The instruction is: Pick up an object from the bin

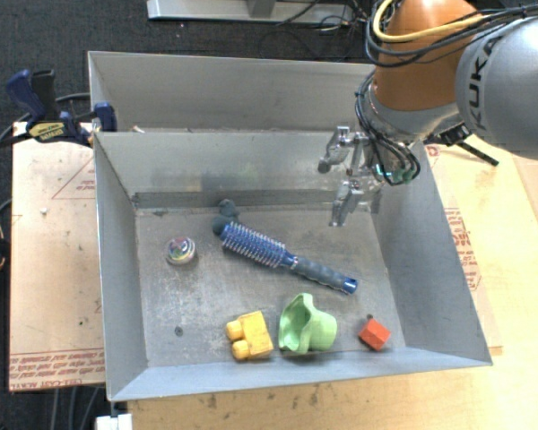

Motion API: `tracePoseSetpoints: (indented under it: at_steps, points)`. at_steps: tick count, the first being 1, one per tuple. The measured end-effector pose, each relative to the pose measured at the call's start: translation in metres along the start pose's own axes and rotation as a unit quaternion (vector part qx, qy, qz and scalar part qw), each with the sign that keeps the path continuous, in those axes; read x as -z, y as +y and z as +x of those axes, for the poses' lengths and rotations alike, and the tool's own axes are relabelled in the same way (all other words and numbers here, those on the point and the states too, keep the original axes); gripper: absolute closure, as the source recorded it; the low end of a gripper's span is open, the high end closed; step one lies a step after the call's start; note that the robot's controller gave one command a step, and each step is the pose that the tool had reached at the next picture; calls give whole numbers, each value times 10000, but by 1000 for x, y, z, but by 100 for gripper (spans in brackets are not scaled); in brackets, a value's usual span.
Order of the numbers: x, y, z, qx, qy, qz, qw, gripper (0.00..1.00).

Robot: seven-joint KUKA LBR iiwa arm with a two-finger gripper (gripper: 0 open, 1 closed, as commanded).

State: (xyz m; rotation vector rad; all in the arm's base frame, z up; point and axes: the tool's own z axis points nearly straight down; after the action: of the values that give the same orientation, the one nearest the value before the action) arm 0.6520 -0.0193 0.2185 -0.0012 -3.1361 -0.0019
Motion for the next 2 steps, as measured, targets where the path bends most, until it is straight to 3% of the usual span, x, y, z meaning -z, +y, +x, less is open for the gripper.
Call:
tracePoseSetpoints:
  at_steps: [1, 2]
  points:
    - [-139, 32, 28, 491, -15, -4, 9988, 0]
    - [-135, 31, 27, 488, -32, 1, 9988, 100]
